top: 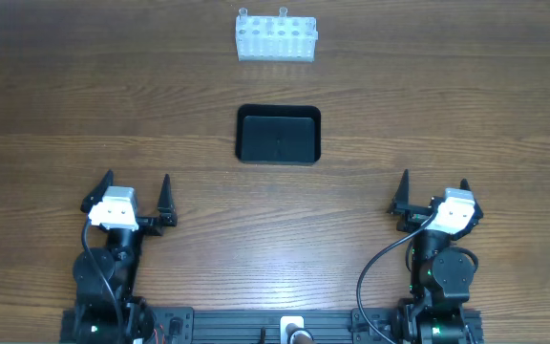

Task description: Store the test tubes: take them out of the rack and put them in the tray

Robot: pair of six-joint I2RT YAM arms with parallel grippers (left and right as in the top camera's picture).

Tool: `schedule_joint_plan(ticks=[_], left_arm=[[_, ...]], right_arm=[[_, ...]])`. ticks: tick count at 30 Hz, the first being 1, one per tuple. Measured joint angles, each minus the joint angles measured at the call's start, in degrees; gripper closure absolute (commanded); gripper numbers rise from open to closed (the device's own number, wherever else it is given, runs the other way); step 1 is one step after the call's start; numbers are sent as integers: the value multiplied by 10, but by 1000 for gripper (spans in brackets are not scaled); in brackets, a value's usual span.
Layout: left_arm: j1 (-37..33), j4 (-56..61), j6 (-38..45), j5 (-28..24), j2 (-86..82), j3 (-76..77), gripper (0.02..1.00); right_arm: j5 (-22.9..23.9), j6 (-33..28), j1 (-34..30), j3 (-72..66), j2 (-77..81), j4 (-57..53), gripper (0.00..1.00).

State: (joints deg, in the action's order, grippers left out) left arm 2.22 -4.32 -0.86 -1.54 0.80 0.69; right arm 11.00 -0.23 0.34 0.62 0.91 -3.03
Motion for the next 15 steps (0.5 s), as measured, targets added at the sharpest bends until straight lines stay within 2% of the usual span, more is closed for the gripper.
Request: schedule_joint_plan(ticks=[3,6,10,15], left_arm=[[0,19,0,0,2,-1,18],[-1,124,0,0,43,-1,18],[-6,318,0,0,181,5,18],[-7,382,0,0,392,93,18]], right_arm=[[0,0,0,0,0,0,9],[-1,0,0,0,0,0,7],[-2,0,0,0,-2,0,7],[-2,0,0,0,-2,0,9]])
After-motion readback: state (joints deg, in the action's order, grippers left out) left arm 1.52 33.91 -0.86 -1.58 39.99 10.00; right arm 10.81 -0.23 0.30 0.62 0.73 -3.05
